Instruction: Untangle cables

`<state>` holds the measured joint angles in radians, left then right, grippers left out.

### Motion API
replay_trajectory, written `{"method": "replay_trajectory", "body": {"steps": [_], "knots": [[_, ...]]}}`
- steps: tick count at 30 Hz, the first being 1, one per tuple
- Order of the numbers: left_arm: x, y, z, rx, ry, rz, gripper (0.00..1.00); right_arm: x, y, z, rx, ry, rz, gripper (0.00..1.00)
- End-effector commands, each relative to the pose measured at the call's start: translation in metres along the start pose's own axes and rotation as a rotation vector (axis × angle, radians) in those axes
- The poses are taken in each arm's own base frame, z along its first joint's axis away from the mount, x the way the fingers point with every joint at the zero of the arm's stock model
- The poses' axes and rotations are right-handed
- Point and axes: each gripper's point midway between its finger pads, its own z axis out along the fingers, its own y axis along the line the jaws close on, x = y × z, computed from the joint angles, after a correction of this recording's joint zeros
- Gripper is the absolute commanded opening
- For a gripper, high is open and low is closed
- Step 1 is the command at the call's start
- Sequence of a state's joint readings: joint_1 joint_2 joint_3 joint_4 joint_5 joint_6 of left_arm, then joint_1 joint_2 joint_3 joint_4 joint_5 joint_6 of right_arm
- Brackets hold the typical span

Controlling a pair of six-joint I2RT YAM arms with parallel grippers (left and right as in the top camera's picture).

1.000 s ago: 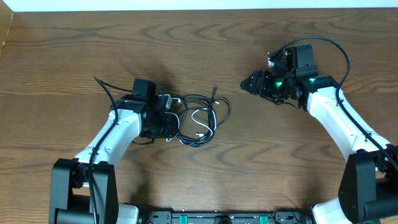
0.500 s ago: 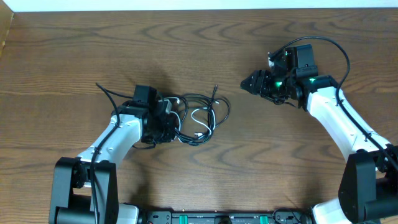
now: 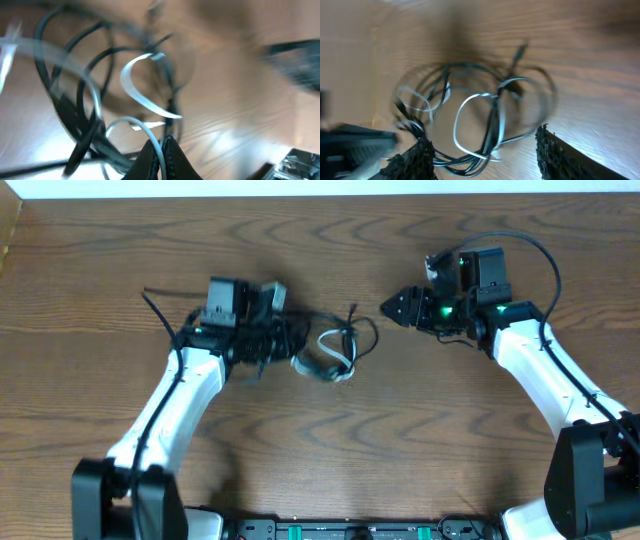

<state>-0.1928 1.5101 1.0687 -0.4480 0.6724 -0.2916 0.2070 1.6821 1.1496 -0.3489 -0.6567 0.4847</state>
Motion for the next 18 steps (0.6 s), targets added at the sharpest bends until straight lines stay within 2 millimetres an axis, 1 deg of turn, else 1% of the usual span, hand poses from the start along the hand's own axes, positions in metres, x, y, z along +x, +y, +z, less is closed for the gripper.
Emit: {"method": "replay_trajectory", "body": {"steps": [1,3,7,10,13,16,18], "knots": [[-0.027,-0.070,-0.031,0.133,-0.083,0.115,0.08,0.004,0.030,0.002,-0.101,0.024,-0.101,0.66],[-0.037,-0.094,-0.042,0.166,-0.117,0.146,0.08,0.005,0.041,0.005,-0.132,0.021,-0.135,0.67],[-0.053,-0.133,-0.061,0.233,-0.164,0.193,0.07,0.005,0.060,0.010,-0.184,0.009,-0.196,0.67],[-0.063,-0.153,-0.075,0.263,-0.200,0.233,0.08,0.003,0.068,0.011,-0.203,-0.004,-0.206,0.67],[-0.070,-0.162,-0.084,0.270,-0.229,0.252,0.08,0.000,0.077,0.009,-0.247,-0.014,-0.224,0.66],[-0.071,-0.160,-0.084,0.261,-0.234,0.250,0.08,-0.003,0.089,0.004,-0.314,-0.024,-0.258,0.66],[-0.070,-0.159,-0.082,0.258,-0.228,0.245,0.07,-0.007,0.092,0.001,-0.335,-0.033,-0.258,0.66]]}}
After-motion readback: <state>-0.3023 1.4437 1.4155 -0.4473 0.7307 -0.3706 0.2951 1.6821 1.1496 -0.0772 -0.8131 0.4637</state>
